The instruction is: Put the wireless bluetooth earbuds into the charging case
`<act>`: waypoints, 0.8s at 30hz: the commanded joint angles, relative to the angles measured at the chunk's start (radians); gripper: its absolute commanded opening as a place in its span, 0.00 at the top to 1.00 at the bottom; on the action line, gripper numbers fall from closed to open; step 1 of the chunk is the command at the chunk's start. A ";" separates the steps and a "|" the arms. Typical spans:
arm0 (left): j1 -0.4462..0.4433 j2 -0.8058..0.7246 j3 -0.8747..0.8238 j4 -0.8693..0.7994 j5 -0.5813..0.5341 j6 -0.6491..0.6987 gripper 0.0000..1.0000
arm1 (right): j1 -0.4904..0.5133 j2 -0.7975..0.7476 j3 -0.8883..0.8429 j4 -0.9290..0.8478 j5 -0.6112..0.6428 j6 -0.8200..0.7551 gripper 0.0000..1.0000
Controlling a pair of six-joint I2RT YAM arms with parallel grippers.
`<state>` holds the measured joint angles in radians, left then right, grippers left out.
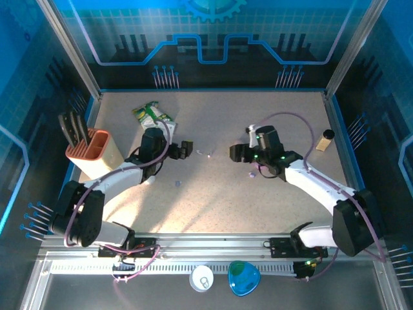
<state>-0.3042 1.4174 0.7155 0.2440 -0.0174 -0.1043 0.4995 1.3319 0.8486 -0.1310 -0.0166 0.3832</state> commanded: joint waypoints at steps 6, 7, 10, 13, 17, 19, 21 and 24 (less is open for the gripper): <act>0.103 0.190 0.275 -0.479 -0.159 -0.426 0.01 | 0.136 0.139 0.121 0.004 0.037 -0.144 0.19; 0.105 0.219 0.318 -0.543 -0.160 -0.451 0.01 | 0.143 0.149 0.126 0.006 0.039 -0.144 0.20; 0.105 0.290 0.413 -0.664 -0.163 -0.516 0.01 | 0.152 0.162 0.134 0.008 0.037 -0.142 0.19; 0.105 0.345 0.458 -0.693 -0.145 -0.538 0.01 | 0.157 0.161 0.135 0.006 0.037 -0.139 0.19; 0.103 0.399 0.505 -0.722 -0.148 -0.519 0.01 | 0.157 0.153 0.124 0.002 0.037 -0.135 0.19; 0.099 0.425 0.524 -0.728 -0.130 -0.450 0.01 | 0.157 0.149 0.116 0.002 0.037 -0.133 0.19; 0.080 0.444 0.541 -0.747 -0.137 -0.364 0.01 | 0.158 0.146 0.112 0.004 0.040 -0.132 0.19; 0.045 0.474 0.572 -0.793 -0.196 -0.255 0.01 | 0.157 0.146 0.107 0.008 0.038 -0.129 0.19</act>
<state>-0.2260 1.8648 1.2411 -0.4690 -0.1711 -0.4885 0.6430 1.4864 0.9520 -0.1268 0.0090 0.2607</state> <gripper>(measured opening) 0.992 0.805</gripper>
